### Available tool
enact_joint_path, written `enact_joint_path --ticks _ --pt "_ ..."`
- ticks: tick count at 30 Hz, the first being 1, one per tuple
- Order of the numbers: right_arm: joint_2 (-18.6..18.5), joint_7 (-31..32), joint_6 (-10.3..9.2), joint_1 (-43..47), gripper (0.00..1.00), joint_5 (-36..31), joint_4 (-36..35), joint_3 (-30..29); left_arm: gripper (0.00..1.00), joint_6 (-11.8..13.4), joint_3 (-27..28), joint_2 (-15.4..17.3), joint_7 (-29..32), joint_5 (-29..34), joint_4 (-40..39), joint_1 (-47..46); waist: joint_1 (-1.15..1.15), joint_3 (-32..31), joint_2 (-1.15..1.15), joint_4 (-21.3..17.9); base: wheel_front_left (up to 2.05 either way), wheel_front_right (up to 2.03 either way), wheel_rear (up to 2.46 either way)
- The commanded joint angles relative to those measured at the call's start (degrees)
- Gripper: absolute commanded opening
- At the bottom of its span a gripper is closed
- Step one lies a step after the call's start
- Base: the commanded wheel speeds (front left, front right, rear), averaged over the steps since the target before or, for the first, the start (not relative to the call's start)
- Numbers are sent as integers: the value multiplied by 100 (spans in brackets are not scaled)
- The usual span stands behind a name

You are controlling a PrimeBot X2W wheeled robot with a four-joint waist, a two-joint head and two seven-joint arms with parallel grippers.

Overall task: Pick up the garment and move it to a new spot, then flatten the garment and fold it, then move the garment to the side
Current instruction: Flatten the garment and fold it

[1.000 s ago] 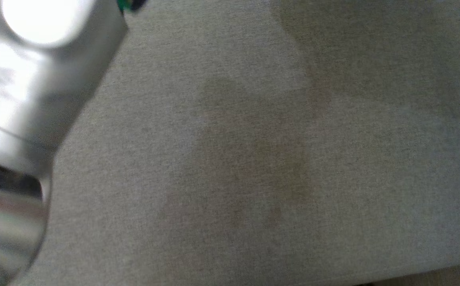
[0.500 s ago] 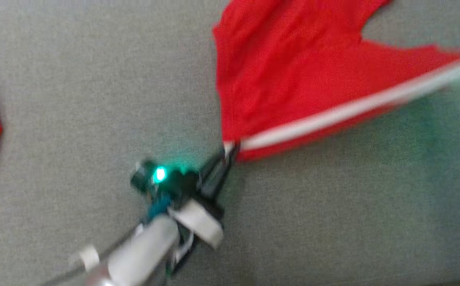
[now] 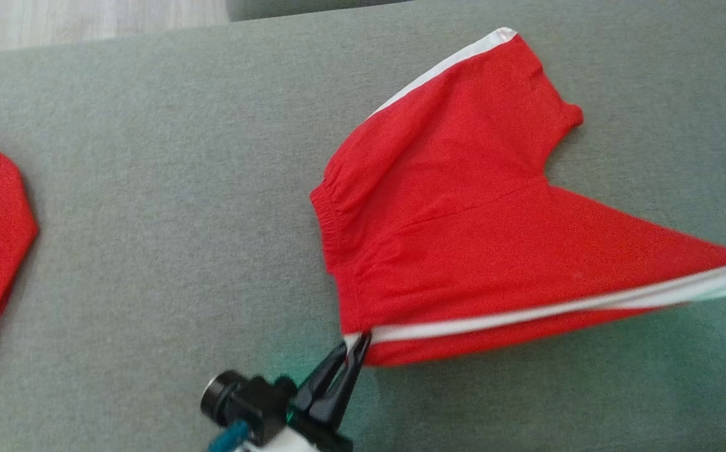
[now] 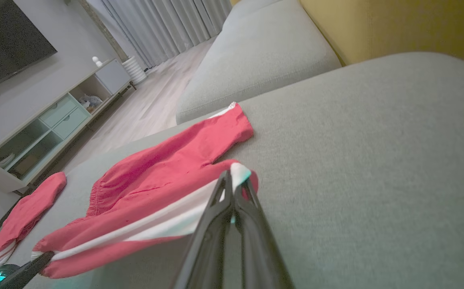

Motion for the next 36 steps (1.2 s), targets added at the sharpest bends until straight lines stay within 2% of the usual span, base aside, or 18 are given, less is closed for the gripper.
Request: enact_joint_path --ticks 1,4,8,9,14,22,32,33,34,35,36 --pt "-436 -31 39 -142 0 -9 -117 -165 0 54 292 42 96 -135 -322 -239 2 52 -1 63 0 0 0" --pt "-545 138 39 -586 0 16 -90 -172 0 17 448 -147 392 -425 -589 -578 2 209 -1 194 0 0 0" --pt "-668 569 39 -1593 0 113 132 139 0 42 699 -475 815 -764 -567 -1226 2 509 -1 401 0 0 0" --pt "-668 569 39 -1593 0 113 132 139 0 42 699 -475 815 -764 -567 -1226 2 509 -1 401 0 0 0" --pt "-726 1268 39 -3006 0 252 598 772 0 15 923 -843 1069 -1038 -292 -1939 2 858 -1 632 0 0 0" --pt "-705 1852 39 -4913 0 273 1462 1631 0 -6 1015 -1164 935 -976 374 -2753 2 1320 -1 937 0 0 0" --pt "-597 1837 39 -6253 0 319 2297 2547 0 -74 901 -1370 695 -1001 1092 -3452 2 1685 -1 1279 0 0 0" --pt "-566 1806 39 -6320 5 306 2384 2653 1 -97 861 -1381 677 -1028 1167 -3472 2 1694 -1 1297 0 0 0" --pt "-528 1767 39 -6381 31 293 2467 2759 13 -104 830 -1391 646 -1052 1241 -3487 2 1704 -1 1308 0 0 0" --pt "-481 1734 39 -6428 71 310 2549 2859 30 -103 806 -1400 620 -1094 1318 -3490 2 1710 -1 1315 0 0 0" --pt "-433 1668 39 -6475 100 329 2650 2930 68 -95 793 -1407 571 -1139 1383 -3492 2 1713 -1 1318 0 0 0"
